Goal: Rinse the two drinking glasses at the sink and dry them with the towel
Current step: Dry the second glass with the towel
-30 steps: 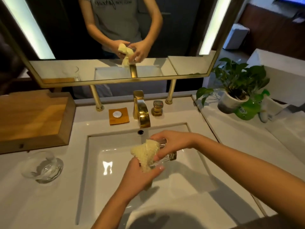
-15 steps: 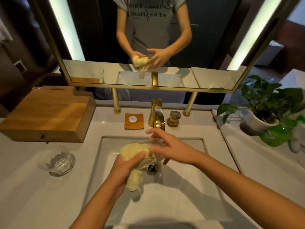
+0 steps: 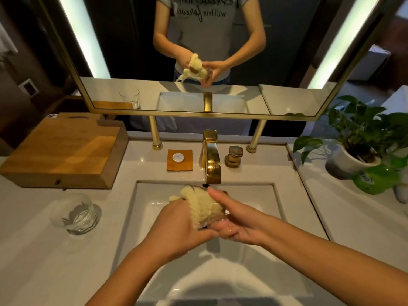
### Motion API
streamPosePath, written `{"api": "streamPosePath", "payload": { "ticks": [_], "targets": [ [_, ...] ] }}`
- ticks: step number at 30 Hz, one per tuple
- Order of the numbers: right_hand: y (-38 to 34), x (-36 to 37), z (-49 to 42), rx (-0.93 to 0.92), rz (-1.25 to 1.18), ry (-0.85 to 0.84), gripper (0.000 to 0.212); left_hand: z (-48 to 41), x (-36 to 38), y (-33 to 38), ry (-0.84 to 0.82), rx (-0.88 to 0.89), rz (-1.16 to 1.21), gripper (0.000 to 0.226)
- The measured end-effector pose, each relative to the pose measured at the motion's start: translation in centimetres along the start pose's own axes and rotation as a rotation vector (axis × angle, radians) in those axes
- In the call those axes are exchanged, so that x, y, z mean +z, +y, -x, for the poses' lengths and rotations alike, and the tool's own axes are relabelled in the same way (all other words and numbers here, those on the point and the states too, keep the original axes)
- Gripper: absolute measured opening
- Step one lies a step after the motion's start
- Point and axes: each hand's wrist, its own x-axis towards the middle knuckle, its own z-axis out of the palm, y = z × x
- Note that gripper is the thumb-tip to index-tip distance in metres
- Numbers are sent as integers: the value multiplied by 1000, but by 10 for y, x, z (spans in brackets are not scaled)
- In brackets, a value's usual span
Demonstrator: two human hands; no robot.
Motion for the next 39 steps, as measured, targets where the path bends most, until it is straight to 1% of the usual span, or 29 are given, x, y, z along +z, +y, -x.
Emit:
{"api": "streamPosePath", "payload": {
  "ticks": [1,2,3,5,6,7,9,10,11,12,14,15,17,19,21,23,24,25,26,27,28,29,31,32,33,34,36,38,39],
  "targets": [
    [-1,-1,1,113,-97,-39,56,-2,0,3,1,11,-128,66],
    [-1,-1,2,156,-138,-65,58,-3,1,2,-3,-6,-149,71],
    [-2,0,5,156,-125,-74,58,-3,0,1,-8,-36,-92,70],
    [-3,3,10,90,40,-30,57,-6,-4,-4,17,-115,201,52],
    [-6,7,14,1,201,23,59,-8,-6,-10,25,-191,425,41],
    [-8,9,18,-159,432,80,62,-11,-11,-16,-5,-301,718,37],
    [-11,3,20,-626,1114,208,75,-12,-16,-25,-183,-477,1385,47],
    [-13,-1,18,-851,1431,213,78,-11,-15,-26,-259,-544,1586,54],
    [-16,-4,18,-1023,1623,172,76,-9,-14,-25,-323,-570,1694,58],
    [-17,-6,16,-1116,1691,124,71,-8,-12,-27,-370,-566,1742,60],
    [-17,-4,14,-1204,1636,92,62,-3,-10,-25,-419,-542,1746,64],
    [-16,-1,13,-1177,1554,118,59,-1,-10,-24,-402,-524,1739,68],
    [-10,5,9,-1035,1271,179,52,1,-17,-19,-248,-480,1614,70],
    [-3,11,2,-903,904,206,43,0,-21,-10,-115,-374,1267,60],
    [-1,16,-5,-722,617,257,35,-4,-16,-5,-52,-217,786,46],
    [-5,17,-5,-373,359,276,35,-6,-2,-12,-25,-77,366,48],
    [-7,18,-2,-204,289,256,37,-6,3,-16,-17,-69,220,53],
    [-6,17,1,-92,274,231,38,-5,6,-18,-5,-75,161,54],
    [-5,15,3,-38,295,200,40,-4,6,-22,-14,-85,195,47],
    [-5,13,5,-40,345,173,43,-3,4,-23,-37,-98,309,38],
    [-5,12,7,-102,455,148,48,-3,-1,-24,-77,-149,483,35],
    [-5,10,11,-241,682,149,55,-3,-8,-25,-130,-232,711,37],
    [-5,-5,11,-715,1365,200,70,-5,-13,-34,-265,-483,1293,52],
    [-6,-13,8,-963,1586,158,71,-6,-12,-38,-337,-598,1534,62],
    [-7,-18,6,-1110,1674,105,69,-6,-9,-38,-375,-662,1678,68],
    [-7,-20,4,-1172,1660,72,66,-6,-6,-37,-388,-671,1747,71],
    [-4,-20,0,-1176,1574,109,60,-5,-1,-34,-372,-626,1732,72],
    [0,-14,0,-1052,1435,211,55,-5,-4,-27,-287,-534,1545,69],
    [2,-10,1,-964,1312,254,50,-5,-7,-24,-236,-464,1388,67]
  ]
}}
